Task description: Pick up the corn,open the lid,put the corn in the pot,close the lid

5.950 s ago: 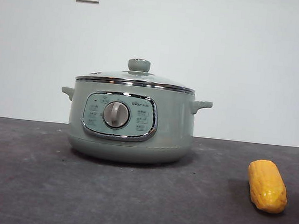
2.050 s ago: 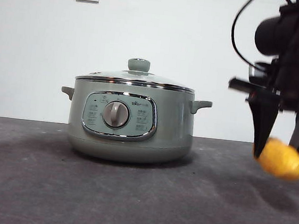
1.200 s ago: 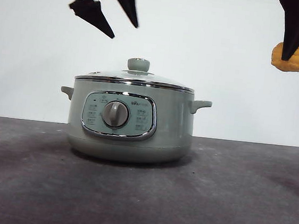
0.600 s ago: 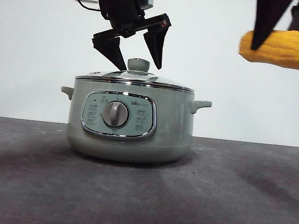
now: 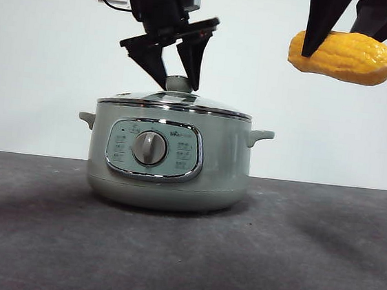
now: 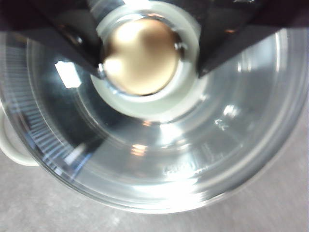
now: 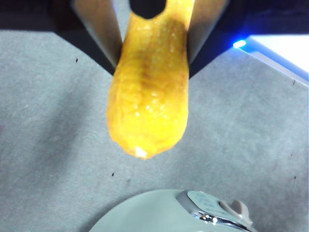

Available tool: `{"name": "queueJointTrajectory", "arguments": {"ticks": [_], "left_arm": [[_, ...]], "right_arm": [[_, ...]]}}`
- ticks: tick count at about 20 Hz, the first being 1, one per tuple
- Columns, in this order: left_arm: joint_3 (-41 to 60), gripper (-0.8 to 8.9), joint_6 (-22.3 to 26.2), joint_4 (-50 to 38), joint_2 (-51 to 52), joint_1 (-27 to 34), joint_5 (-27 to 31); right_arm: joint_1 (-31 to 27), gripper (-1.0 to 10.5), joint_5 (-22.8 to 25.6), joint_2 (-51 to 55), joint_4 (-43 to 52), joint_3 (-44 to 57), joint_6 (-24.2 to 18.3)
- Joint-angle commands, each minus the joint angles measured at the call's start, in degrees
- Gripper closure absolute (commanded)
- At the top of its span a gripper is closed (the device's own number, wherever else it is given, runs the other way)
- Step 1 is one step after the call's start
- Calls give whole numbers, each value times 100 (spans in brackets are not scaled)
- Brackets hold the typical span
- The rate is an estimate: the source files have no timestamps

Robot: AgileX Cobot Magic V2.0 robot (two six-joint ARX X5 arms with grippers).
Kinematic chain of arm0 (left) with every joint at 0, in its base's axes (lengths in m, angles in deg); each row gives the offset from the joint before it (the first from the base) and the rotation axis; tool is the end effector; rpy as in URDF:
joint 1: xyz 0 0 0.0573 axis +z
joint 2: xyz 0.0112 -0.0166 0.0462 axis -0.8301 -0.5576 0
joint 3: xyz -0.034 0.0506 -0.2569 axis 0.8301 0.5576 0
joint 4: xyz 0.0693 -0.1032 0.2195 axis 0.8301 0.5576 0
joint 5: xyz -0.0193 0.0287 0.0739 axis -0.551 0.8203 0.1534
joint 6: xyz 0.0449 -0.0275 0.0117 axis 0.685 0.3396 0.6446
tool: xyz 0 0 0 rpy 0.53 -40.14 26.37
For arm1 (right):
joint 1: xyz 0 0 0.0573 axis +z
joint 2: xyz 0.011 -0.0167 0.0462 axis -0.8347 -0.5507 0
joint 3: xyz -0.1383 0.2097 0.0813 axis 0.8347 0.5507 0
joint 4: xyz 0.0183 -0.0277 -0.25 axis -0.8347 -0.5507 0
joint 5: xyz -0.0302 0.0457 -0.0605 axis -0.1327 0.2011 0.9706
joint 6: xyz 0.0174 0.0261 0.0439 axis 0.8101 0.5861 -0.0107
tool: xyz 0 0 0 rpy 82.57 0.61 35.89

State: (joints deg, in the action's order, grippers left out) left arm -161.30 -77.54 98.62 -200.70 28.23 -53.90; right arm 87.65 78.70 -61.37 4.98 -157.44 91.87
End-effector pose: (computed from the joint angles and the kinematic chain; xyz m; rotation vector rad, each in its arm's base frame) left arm 0.4020 -0.2153 0.3321 0.2246 0.9778 -0.5317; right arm 0.2176 0.1363 0.3351 -0.0984 1.1735 0.5323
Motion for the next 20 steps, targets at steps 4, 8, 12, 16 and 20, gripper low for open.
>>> {"name": "queueJointTrajectory", "arguments": {"ticks": [4,8,12,16,20], "left_arm": [[39,767,-96,-7,-68,-52,20],[33,826,0,-76,-63,-52,22],[-175,826,31,-81,-9,-20,15],[-577,826,31,-28,98,-17,20],[-1056,826,35,232,98,48,101]], "right_arm": [[9,949,28,9,-17,7,44],[9,949,90,9,-11,7,44],[9,949,90,9,79,7,44],[7,949,90,9,197,7,44],[7,949,90,9,417,7,50]]}}
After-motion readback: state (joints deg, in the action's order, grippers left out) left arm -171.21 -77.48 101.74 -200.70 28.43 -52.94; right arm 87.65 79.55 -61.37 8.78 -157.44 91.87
